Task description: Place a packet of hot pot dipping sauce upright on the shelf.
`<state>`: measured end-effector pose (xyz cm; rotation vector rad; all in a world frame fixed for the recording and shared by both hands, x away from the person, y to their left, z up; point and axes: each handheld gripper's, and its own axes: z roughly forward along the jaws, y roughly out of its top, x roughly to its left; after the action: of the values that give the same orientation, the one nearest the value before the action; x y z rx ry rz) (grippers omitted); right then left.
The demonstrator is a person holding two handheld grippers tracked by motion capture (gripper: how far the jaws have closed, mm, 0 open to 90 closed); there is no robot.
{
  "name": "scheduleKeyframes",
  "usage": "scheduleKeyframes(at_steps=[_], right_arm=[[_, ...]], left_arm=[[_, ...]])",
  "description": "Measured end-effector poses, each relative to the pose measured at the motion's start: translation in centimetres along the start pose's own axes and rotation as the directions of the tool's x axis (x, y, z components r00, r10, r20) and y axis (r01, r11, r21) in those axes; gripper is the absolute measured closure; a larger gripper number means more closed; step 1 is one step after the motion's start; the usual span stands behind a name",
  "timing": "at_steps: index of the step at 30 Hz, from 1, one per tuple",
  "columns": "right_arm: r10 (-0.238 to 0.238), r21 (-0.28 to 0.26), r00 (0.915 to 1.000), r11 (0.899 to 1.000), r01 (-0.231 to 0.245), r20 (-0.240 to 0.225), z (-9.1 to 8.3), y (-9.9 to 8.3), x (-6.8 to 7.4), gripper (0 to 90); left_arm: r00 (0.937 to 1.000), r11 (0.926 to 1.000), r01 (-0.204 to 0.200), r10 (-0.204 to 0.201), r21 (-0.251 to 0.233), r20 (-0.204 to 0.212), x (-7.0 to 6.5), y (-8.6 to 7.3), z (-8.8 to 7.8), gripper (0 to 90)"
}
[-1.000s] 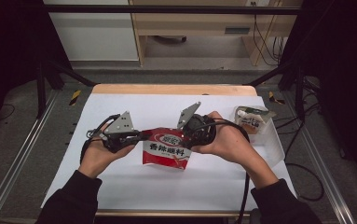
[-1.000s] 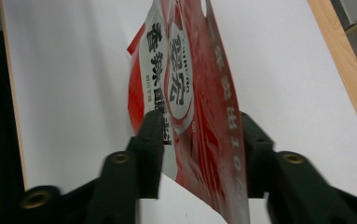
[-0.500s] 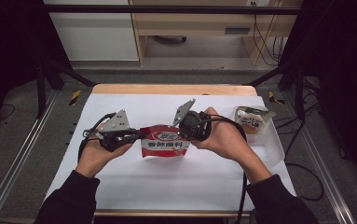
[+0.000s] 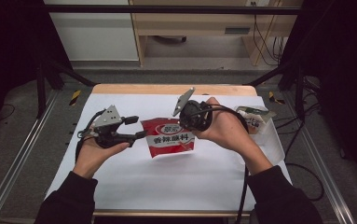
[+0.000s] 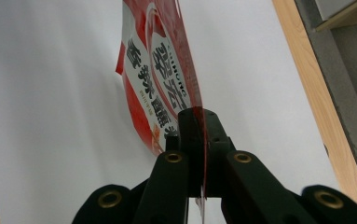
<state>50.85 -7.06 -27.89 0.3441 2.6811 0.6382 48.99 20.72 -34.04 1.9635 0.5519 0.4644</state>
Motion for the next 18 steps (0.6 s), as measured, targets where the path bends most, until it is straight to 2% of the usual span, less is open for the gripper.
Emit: scheduleKeyframes(at_steps=[8, 11, 18], right_arm=[[0.036, 0.014, 0.9990, 0.999, -0.036, 0.025, -0.4, -0.6, -1.4, 90.0], [0.049, 0.015, 0.9982, 0.999, -0.049, 0.036, -0.7, -0.7, -1.9, 90.0], [0.068, -0.002, 0.9959, 0.998, -0.068, 0.061, -2.1, -1.1, -2.6, 90.0]], left_arm=[[0.9953, 0.9989, 0.029, -0.025, 0.036, -0.093, -0.5, -2.4, -0.1, 23.3], [0.9925, 0.9971, 0.031, -0.023, 0.069, -0.120, -0.8, -3.5, 0.2, 20.0], [0.9859, 0.9936, 0.035, -0.016, 0.108, -0.166, -1.4, -5.5, 0.7, 11.3]])
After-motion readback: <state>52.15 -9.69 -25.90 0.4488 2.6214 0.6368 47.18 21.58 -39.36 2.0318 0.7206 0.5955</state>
